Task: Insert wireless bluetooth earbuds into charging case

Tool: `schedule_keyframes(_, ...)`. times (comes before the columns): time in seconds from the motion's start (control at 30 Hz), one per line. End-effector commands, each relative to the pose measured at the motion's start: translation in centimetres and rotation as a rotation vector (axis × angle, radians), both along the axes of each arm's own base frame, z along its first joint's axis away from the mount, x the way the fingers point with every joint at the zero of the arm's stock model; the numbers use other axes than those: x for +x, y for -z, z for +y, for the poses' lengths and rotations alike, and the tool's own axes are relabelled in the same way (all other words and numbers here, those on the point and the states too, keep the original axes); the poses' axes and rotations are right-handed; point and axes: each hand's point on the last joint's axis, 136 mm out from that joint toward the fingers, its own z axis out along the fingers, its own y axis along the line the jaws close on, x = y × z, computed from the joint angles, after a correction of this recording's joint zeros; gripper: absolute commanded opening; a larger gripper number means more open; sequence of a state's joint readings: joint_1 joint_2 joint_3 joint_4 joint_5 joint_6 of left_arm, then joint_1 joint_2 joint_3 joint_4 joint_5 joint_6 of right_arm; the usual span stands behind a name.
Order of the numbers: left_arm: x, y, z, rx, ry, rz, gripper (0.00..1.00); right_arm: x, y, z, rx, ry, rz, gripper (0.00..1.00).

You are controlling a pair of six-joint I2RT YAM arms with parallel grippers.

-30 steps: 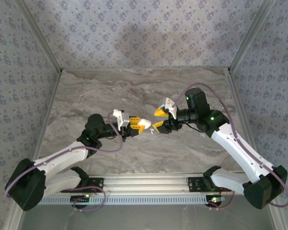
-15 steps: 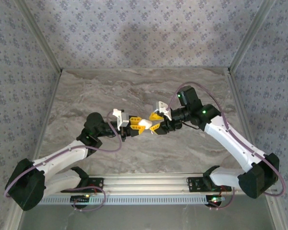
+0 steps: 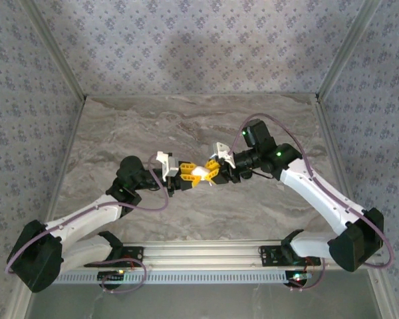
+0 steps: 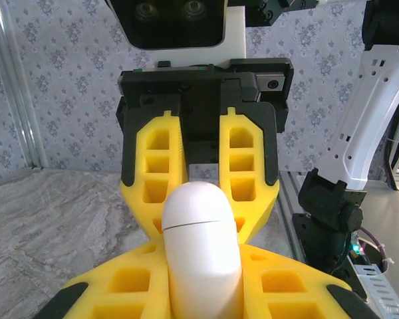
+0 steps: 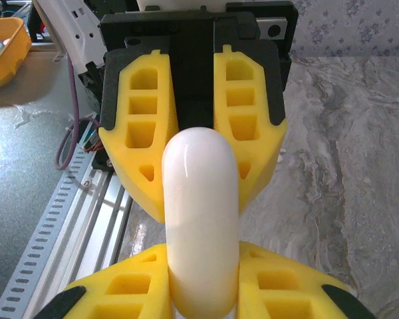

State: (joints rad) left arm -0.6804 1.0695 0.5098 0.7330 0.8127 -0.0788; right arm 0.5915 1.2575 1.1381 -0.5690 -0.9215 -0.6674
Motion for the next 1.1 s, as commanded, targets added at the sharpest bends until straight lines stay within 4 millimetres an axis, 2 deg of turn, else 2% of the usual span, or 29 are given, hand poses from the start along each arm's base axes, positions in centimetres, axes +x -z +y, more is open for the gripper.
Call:
schedule_keyframes(0.0,0.2,-1.9,0.1,-0.03,-0.016,-0.053,0.22,-0.7,-1.4,0.0,0.022,-0.026,-0.018,0.18)
schedule_keyframes(0.1,0.4,-1.3,0.3,0.011,-0.047,-0.069,0.39,-0.5,-0.7,-1.0,-0.043,0.019,-0.04,0.17)
schedule_keyframes(0.17,0.4,-0.6,0.4,0.069,-0.053,-0.09,0.47,-0.2,0.4,-2.2,-0.133,0.06,-0.091,0.17)
schedule_keyframes(0.23,0.2,0.4,0.6,0.14,-0.051,-0.107,0.55,0.2,0.3,-3.2,-0.209,0.095,-0.158,0.17)
schedule_keyframes(0.37,-0.2,1.8,0.8,0.258,-0.024,-0.135,0.54,0.1,1.2,-5.0,-0.366,0.111,-0.232,0.17)
schedule_keyframes(0.5,-0.4,2.2,0.8,0.3,-0.008,-0.15,0.54,-0.2,2.1,-5.4,-0.477,0.08,-0.286,0.17)
schedule_keyframes(0.8,-1.2,3.3,-0.4,0.342,0.068,-0.133,0.54,-0.8,1.9,-3.0,-0.448,0.013,-0.311,0.18)
schedule_keyframes(1.07,-1.5,3.1,-1.2,0.325,0.087,-0.131,0.52,-1.0,1.6,-1.1,-0.368,-0.008,-0.275,0.18)
